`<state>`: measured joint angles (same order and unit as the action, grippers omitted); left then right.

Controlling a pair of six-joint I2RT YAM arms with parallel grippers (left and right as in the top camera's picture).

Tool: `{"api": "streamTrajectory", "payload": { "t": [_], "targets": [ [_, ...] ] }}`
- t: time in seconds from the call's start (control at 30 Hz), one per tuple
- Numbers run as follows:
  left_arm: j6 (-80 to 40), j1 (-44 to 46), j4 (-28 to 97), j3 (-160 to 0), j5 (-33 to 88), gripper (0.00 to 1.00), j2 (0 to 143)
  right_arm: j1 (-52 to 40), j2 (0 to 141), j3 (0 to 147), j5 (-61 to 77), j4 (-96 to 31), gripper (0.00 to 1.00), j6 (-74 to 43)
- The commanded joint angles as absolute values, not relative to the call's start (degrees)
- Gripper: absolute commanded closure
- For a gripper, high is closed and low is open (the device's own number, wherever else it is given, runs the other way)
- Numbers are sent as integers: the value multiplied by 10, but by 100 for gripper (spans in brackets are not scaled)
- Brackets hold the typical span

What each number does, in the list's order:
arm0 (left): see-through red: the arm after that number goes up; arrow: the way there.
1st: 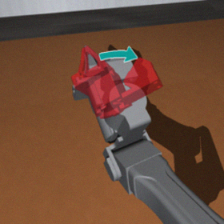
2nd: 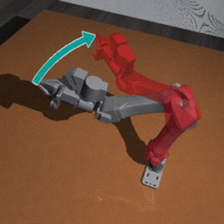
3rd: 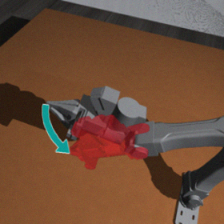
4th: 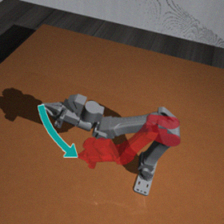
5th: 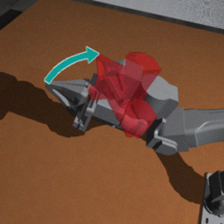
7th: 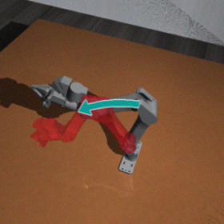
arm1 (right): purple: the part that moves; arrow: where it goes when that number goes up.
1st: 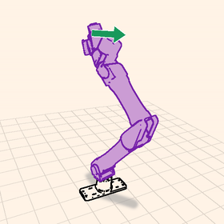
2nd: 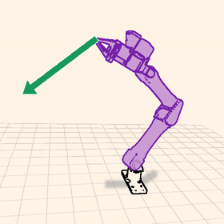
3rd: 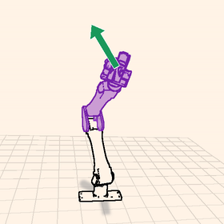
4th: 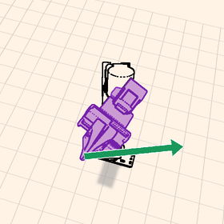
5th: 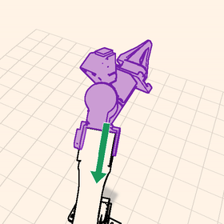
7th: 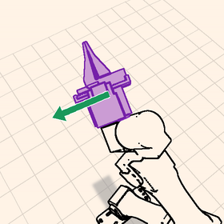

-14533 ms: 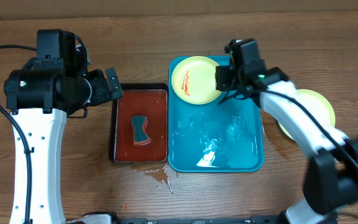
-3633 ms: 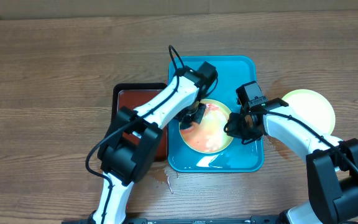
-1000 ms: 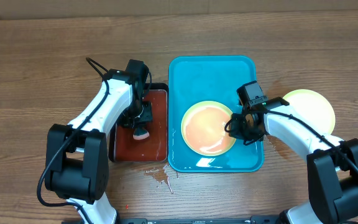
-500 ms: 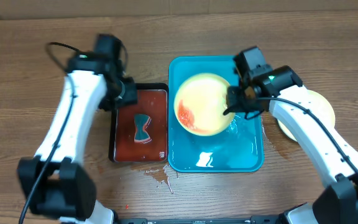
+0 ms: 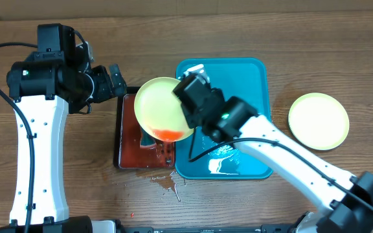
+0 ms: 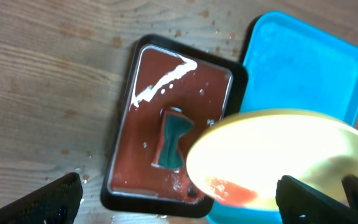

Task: Clean dirty plates on tray and stack at the side
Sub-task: 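Lift the plate with the right gripper and tilt it over the black tray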

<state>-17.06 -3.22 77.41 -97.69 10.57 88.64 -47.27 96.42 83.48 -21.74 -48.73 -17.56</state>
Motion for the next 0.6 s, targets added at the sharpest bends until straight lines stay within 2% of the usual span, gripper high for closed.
{"api": "streamTrajectory", "payload": {
  "t": [0.0, 0.2, 0.57],
  "targets": [
    [-152, -34, 783, -987, 114, 0, 884, -486, 993, 847, -305, -479, 96, -222],
    [-152, -34, 788, -987, 114, 0, 885, -509, 1011, 847, -339, -465, 96, -228],
    [-152, -34, 788, -987, 114, 0, 885, -583, 1011, 847, -525, -461, 96, -227]
  ]
}}
